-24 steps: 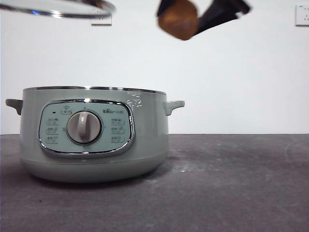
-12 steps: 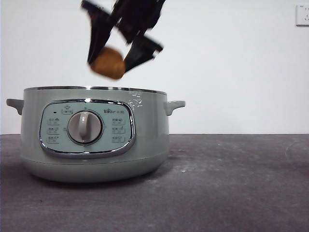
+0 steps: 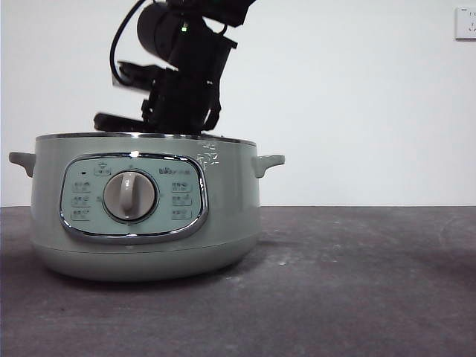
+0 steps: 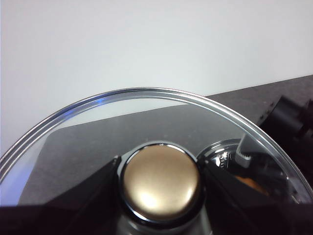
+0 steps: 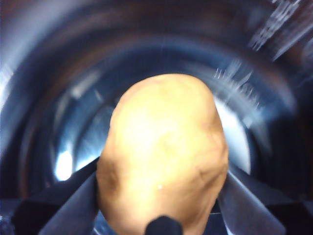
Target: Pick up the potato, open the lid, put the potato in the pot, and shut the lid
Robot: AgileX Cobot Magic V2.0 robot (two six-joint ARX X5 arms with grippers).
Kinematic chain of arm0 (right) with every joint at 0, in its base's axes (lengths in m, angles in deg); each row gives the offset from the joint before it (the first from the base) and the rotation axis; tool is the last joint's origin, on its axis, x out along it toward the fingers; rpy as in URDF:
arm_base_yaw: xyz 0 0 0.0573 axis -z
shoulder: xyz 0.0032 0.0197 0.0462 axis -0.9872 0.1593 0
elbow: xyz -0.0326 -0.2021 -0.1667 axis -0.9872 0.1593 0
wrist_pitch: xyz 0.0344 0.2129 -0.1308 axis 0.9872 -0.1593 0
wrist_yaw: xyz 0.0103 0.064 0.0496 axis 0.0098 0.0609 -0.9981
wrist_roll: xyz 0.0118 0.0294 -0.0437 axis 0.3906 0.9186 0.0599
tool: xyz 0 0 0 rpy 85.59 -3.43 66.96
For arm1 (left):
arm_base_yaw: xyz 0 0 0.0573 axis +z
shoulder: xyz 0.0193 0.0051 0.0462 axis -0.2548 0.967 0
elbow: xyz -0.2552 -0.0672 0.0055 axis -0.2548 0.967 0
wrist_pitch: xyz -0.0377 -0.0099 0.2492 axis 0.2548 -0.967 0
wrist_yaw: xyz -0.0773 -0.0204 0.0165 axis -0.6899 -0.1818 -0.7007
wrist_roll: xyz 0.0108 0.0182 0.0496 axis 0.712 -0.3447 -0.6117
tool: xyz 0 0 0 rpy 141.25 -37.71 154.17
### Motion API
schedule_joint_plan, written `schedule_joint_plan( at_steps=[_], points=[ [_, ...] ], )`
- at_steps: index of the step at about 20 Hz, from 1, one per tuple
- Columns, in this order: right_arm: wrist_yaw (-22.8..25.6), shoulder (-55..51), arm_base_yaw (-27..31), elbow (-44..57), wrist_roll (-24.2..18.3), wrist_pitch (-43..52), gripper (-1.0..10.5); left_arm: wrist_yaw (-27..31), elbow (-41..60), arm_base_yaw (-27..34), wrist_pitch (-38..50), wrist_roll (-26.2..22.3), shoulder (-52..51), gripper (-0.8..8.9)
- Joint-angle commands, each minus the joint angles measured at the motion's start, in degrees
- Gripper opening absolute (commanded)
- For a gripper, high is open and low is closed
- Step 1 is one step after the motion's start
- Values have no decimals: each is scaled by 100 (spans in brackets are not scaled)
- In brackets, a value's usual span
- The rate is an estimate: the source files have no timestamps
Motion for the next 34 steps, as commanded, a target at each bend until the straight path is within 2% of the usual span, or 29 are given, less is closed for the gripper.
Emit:
schedule_joint_plan(
  at_steps=[1,2,3,4,5,10,16,20,24,31,34],
  points=[
    [20,105,-15,7,-90,-4,70,7,-70,-11,225,-68,-50,-8],
    [20,103,-20,7,-87,-7,190,7,-70,-11,197,-68,-50,-8],
    [33,103,-15,7,-59,-20,358,4,-70,-11,151,-68,-50,-8],
    [79,103,-13,7,-37,-24,467,4,-70,-11,118,-66,-48,-8],
    [199,103,-20,7,-22,-13,525,4,-70,-11,96,-68,-48,-8],
    [199,-151,-35,2,26,46,536,2,-70,-11,98,-66,-48,-8],
    [1377,-1797,83,2,184,-675,534,-131,-70,-11,435,-22,361,-8],
    [1379,-3309,382,2,452,-1362,532,-1204,-70,-11,1005,131,1495,-8],
    [1386,-4323,450,2,542,-1777,532,-1886,-70,-13,1718,195,2717,-8],
    [1421,-5362,448,2,699,-2382,532,-2330,-70,-87,2933,468,4242,-8],
    [1827,-5501,448,2,758,-2586,532,-2334,-70,-98,3123,564,4498,-8]
  ],
)
